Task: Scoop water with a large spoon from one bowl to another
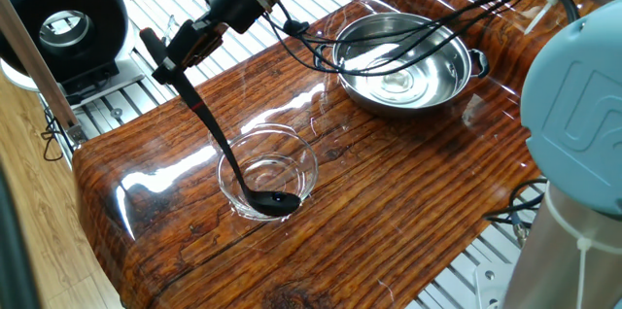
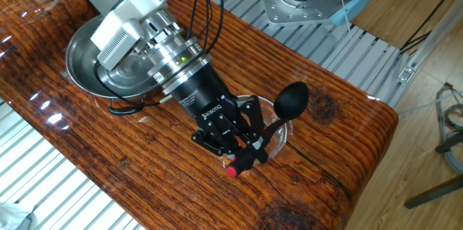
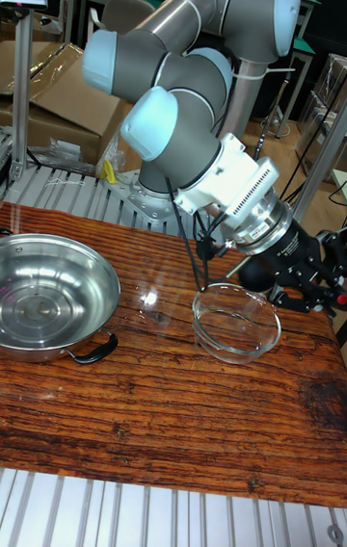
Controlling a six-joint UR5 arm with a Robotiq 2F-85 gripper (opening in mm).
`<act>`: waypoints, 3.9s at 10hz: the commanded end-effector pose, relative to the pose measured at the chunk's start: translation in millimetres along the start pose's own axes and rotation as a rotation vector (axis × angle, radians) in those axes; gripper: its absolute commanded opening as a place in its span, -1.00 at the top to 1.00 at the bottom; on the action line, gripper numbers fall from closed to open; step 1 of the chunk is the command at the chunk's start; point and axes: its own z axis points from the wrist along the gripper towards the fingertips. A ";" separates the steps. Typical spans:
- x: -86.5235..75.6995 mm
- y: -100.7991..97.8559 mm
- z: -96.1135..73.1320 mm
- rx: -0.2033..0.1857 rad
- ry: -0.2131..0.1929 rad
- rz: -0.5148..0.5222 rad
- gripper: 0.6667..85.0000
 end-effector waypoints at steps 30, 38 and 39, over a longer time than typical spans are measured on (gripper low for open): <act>114.0 -210.6 -139.4 0.984 0.053 0.275 0.99; 111.5 -232.0 -134.3 1.022 0.057 0.205 0.99; 111.0 -234.5 -131.2 1.020 0.056 0.206 0.99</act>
